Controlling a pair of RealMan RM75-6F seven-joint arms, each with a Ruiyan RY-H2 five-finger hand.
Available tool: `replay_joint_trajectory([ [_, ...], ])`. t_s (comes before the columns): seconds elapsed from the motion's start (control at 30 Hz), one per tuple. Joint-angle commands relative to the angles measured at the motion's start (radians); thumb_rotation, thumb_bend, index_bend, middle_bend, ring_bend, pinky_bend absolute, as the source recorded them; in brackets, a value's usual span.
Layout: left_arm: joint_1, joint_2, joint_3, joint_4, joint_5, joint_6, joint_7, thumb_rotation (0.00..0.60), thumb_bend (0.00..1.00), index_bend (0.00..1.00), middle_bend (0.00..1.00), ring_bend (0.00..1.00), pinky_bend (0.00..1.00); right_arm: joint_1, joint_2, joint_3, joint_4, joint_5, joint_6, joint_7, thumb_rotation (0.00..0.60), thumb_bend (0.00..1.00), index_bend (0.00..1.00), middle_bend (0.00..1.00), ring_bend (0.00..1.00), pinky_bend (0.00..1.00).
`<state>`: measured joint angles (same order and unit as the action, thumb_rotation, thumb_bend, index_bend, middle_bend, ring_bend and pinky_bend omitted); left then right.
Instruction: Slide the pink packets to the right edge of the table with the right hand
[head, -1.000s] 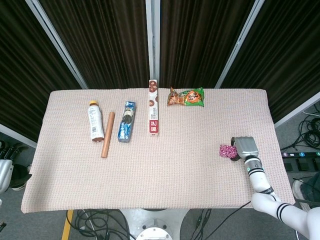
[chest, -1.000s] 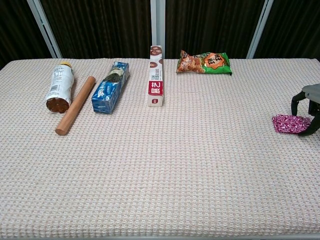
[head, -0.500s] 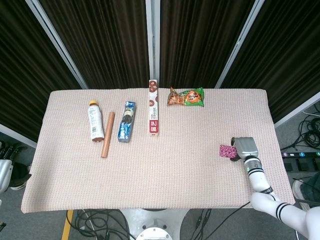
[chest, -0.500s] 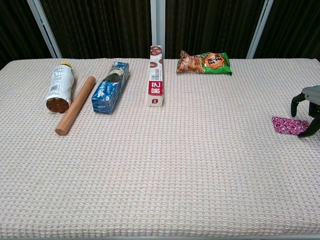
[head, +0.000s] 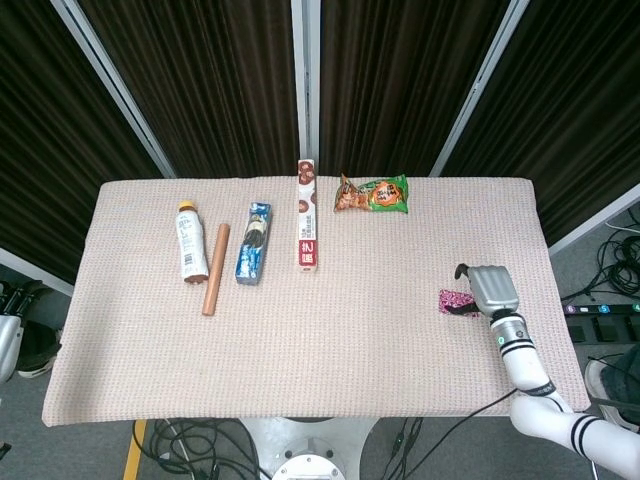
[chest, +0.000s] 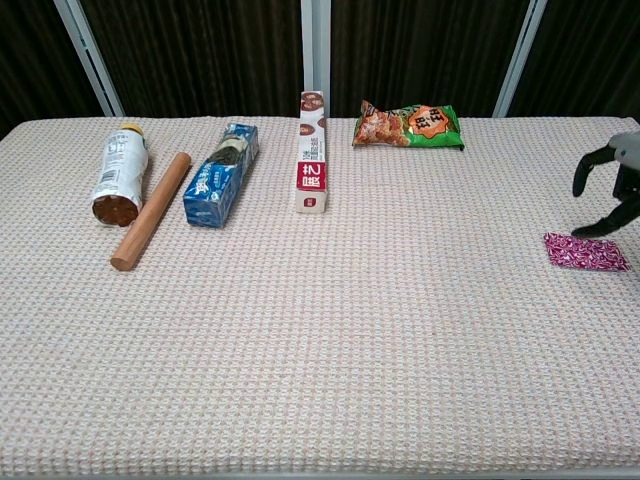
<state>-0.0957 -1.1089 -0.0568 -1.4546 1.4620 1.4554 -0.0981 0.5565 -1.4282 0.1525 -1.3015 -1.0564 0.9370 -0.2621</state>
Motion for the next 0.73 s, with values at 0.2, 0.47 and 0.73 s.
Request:
replay_joint_trajectory([
  [0.2,-0.006,-0.014,0.003,0.007,0.001,-0.012,0.004,0.600,0.02,0.28,0.28,0.20,0.26,-0.182,0.046,-0.008,0.120,-0.350,0.469,0.296,0.260,0.00,0.24,0.56,0.46,0.74],
  [0.47,-0.014,-0.017,0.006,-0.010,0.030,0.001,0.003,0.600,0.02,0.28,0.28,0.20,0.26,-0.289,0.129,-0.102,0.120,-0.318,0.420,0.186,0.166,0.00,0.00,0.08,0.00,0.29],
  [0.73,-0.016,-0.009,0.023,-0.019,0.053,-0.004,0.005,0.600,0.03,0.28,0.28,0.20,0.26,-0.352,0.162,-0.104,0.052,-0.295,0.465,0.103,0.166,0.00,0.00,0.01,0.00,0.12],
])
